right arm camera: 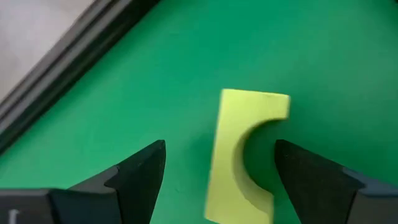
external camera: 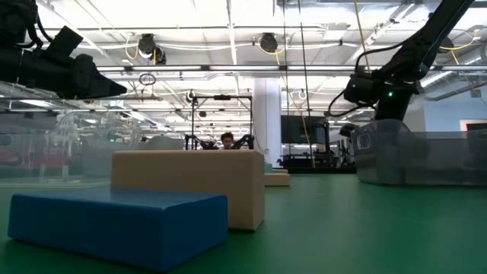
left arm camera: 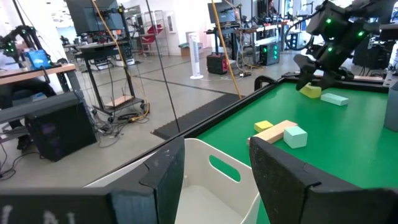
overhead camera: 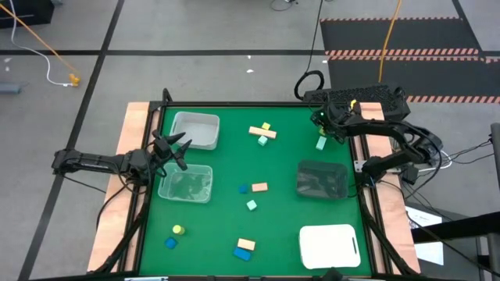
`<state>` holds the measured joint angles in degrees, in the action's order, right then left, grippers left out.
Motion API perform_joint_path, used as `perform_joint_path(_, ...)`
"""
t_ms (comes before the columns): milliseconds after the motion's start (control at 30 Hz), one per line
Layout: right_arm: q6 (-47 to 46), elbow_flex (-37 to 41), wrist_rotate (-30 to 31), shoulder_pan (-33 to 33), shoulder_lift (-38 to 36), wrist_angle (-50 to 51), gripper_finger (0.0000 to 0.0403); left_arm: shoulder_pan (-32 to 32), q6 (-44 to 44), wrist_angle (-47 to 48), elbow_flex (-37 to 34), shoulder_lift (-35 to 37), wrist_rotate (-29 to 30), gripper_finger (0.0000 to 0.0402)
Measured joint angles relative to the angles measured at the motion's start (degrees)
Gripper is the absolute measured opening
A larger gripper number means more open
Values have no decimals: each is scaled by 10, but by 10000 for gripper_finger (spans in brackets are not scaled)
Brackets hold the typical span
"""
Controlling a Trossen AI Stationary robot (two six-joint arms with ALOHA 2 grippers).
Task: Sort & place blocks by color
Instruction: Put the top right green block into the black bin
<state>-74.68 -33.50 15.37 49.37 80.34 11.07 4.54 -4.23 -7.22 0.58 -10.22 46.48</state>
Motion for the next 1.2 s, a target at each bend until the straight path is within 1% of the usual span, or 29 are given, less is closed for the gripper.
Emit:
perform_joint_path(133, -6, 0, 4, 0, 18, -7, 279, 0, 0, 0, 0, 0, 0, 184)
perform_joint_path(233, -5, -1, 4, 0, 24, 1, 255, 0, 0, 0, 0, 0, 0, 184)
perform_joint_path(333, 8, -1, 9, 0, 28, 6, 219, 0, 0, 0, 0, 0, 0, 184)
perform_joint_path(533, 12, -1, 36, 3, 29, 36, 133, 0, 0, 0, 0, 0, 0, 184)
perform_joint_path(633, 23, 0, 39, 5, 29, 53, 93, 0, 0, 0, 0, 0, 0, 184)
perform_joint_path(733, 41, 0, 40, 6, 29, 66, 63, 0, 0, 0, 0, 0, 0, 184)
perform_joint_path(833, 50, 0, 38, 6, 29, 71, 53, 0, 0, 0, 0, 0, 0, 184)
perform_joint_path(933, 61, 0, 19, 6, 21, 69, 51, 0, 0, 0, 0, 0, 0, 184)
perform_joint_path(1067, 76, 1, 14, 4, -5, 65, 50, 0, 0, 0, 0, 0, 0, 184)
perform_joint_path(1200, 131, 5, 2, 3, -46, 36, 48, 0, 0, 0, 0, 0, 0, 184)
